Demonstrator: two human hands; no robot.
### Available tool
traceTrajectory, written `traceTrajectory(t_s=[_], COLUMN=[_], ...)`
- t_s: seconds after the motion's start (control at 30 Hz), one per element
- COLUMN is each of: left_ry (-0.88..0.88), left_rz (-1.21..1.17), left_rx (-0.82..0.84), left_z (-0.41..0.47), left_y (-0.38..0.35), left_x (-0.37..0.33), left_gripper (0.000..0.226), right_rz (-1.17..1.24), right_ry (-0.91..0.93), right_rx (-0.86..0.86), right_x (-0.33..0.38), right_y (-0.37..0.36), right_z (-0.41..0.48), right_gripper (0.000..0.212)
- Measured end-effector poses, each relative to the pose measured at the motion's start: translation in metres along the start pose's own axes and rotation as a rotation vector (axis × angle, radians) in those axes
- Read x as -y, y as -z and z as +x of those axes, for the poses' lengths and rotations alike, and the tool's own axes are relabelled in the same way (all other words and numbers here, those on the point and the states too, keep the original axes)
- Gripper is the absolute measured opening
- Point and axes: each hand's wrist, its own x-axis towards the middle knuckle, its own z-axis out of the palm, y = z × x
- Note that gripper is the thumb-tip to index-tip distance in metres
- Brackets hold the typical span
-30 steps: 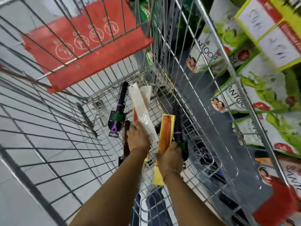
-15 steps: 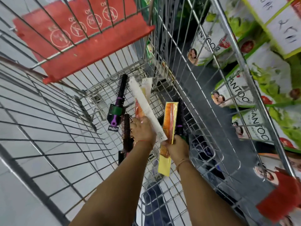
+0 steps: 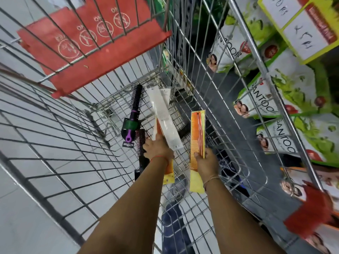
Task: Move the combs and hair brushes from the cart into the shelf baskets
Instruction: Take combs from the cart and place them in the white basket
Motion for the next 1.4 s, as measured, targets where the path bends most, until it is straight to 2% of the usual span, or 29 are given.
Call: traceTrajectory(t_s=[0.07,0.17,0.23,0.33,0.43,0.5,0.63,0.73,0.8,0.9,1.07,1.2,1.27,1.4], left_ry=[0.026,0.187,0.244,0.27,0.117,-0.054,-0.572,-0.899,-1.073,-1.189,-1.348,-1.432,-1.453,-1.411], left_rz=[-0.329,-0.707,-0.807,-0.921,-0.992,-0.975,-0.942,-1.023,-1.036,-1.0,-0.707,-0.465,-0.398,-0.275], left_rx=[-0.07,-0.14,-0.15,-0.219,-0.405,-0.444,-0.373,-0.243,-0.165,-0.072,0.199,0.344,0.354,0.376], left_z=[0.0,-0.005,-0.015,-0.043,-0.085,-0.113,-0.166,-0.216,-0.259,-0.316,-0.425,-0.5,-0.541,-0.606], left_y=[-0.001,0.005,0.009,0.02,0.037,0.045,0.064,0.08,0.081,0.065,0.014,-0.037,-0.068,-0.134], left_x=[0.004,0.01,0.014,0.013,0.0,-0.007,-0.017,-0.034,-0.056,-0.09,-0.124,-0.147,-0.159,-0.194], left_gripper=[0.067,0.077,0.078,0.045,0.031,0.028,0.018,0.013,0.009,0.02,0.04,0.037,0.03,0.035], right_rz=[-0.007,0.016,0.027,0.006,0.014,0.034,0.241,0.498,0.656,0.779,0.852,0.841,0.797,0.672], right_ry=[0.021,0.037,0.052,0.083,0.146,0.226,0.474,0.593,0.603,0.574,0.517,0.447,0.406,0.26], right_rx=[-0.012,-0.024,-0.042,-0.071,-0.107,-0.151,-0.291,-0.518,-0.685,-0.832,-1.183,-1.283,-1.336,-1.404], right_x=[0.0,0.002,0.005,0.011,0.022,0.04,0.08,0.092,0.096,0.098,0.062,0.017,-0.012,-0.07], right_y=[0.001,0.0,0.001,0.001,0.004,0.009,0.043,0.08,0.11,0.157,0.267,0.353,0.397,0.488], right_z=[0.0,-0.002,-0.008,-0.023,-0.047,-0.07,-0.14,-0.188,-0.216,-0.248,-0.308,-0.348,-0.368,-0.396], right_gripper=[0.022,0.02,0.021,0.027,0.038,0.04,0.033,0.041,0.047,0.048,0.042,0.041,0.041,0.029])
